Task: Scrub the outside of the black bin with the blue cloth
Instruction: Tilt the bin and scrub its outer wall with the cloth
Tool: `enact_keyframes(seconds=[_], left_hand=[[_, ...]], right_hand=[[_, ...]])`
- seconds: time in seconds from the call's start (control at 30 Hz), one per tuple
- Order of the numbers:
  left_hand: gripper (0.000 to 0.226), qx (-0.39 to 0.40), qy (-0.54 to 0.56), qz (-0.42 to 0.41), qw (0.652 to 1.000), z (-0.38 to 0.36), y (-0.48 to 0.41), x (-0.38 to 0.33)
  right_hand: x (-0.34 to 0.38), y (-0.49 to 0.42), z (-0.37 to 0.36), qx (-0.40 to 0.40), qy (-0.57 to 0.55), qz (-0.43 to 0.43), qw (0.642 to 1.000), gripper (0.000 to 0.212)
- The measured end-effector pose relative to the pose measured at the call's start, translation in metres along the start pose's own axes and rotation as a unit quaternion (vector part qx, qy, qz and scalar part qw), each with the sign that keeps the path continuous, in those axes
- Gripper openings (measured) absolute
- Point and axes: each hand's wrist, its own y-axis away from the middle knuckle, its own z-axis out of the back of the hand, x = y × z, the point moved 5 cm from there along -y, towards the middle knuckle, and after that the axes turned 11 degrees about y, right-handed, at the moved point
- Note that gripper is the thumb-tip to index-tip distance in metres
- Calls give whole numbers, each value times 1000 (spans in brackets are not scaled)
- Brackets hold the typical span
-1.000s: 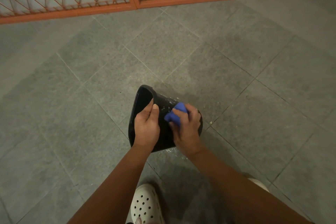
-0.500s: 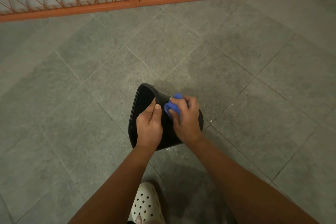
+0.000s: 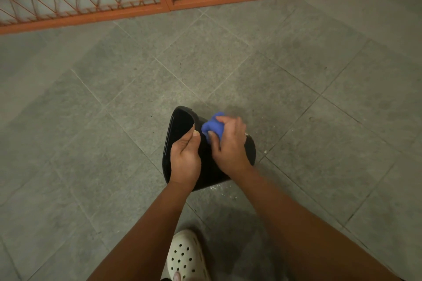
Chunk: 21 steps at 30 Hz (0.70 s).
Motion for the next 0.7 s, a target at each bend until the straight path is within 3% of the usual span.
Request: enact_keyframes(seconds=[0.13,0.37,0.53,0.7], left_hand=[[29,-11,0,5,1000,2,-1,0],[28,-13,0,2,1000,2,-2,2],[30,-24,-35,8,999,5,1,-1],[36,-35,-74,-8,997,1,2,-6]], right_hand=[[-26,5,0,8,2,-71,997,43],[4,19,4,16,-13,77,997,28],[-25,-10,-3,40,-3,-78,996,42],[-27,21,5,60,-25,-29,997,49]])
